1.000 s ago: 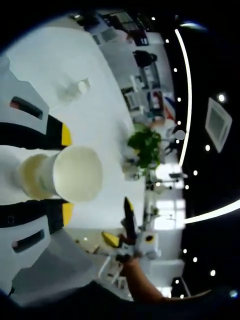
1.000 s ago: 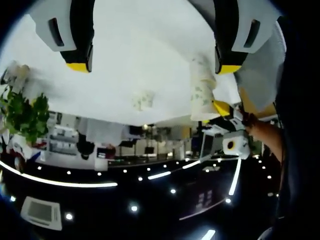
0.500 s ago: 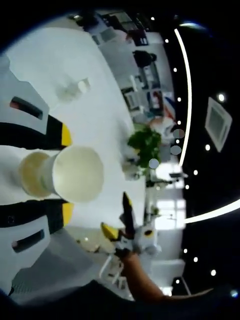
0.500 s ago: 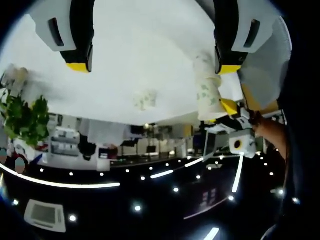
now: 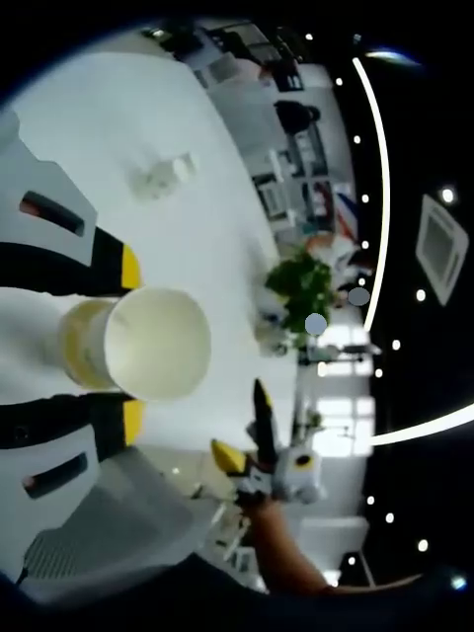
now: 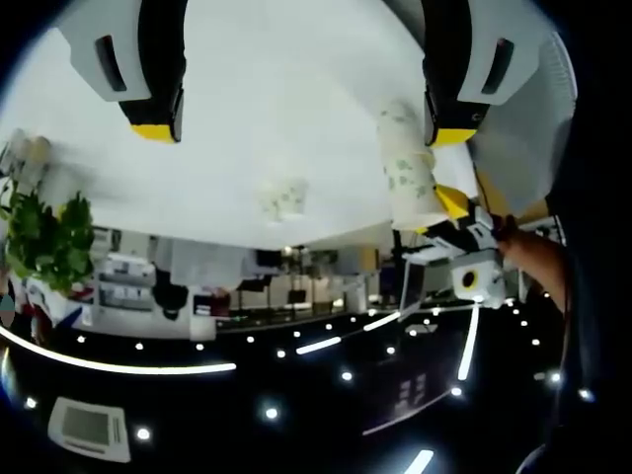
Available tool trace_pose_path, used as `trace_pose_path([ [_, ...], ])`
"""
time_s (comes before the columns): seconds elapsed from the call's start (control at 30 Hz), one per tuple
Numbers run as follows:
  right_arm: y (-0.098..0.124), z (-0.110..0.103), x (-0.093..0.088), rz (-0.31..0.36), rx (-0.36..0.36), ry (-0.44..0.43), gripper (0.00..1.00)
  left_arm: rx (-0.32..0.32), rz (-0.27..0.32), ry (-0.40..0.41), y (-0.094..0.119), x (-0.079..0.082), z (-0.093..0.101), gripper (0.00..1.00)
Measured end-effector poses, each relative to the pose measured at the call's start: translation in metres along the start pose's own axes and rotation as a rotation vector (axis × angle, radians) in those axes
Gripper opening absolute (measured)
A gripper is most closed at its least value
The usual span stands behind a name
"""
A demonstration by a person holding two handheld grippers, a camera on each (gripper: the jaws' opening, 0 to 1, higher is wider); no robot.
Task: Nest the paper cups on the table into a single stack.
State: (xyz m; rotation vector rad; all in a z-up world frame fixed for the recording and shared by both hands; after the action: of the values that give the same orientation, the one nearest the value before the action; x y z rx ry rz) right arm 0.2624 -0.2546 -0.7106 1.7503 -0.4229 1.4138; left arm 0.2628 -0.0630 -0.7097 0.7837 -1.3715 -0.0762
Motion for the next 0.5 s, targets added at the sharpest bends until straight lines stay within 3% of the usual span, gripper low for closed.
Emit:
trace_pose_path([
  [0.4,-0.002,-0.003,-0.001,-0.001,0.004,-0.006,1.0,0.0,-0.062,-0.01,-0.019,-0.033,0.0,0.37],
  [0.5,-0.002,-0.002,-0.003,-0.006,0.004,-0.009,1.0,0.009,-0.044,0.0,-0.019,-0.033,-0.003,0.36],
])
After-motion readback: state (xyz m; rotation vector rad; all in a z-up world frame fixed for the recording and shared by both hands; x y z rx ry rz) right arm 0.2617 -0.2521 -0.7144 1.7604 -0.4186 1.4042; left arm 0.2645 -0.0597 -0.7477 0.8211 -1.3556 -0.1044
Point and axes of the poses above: the point that each gripper's makers call its tool centre point, and the gripper's own axes: y roughly backward along the fingers, z roughly to its right, x roughly out of its top, the point moved 2 cm from there along y, roughly backward along the fingers, and after that the axes turned 10 degrees about -z, right-handed, at the moved point
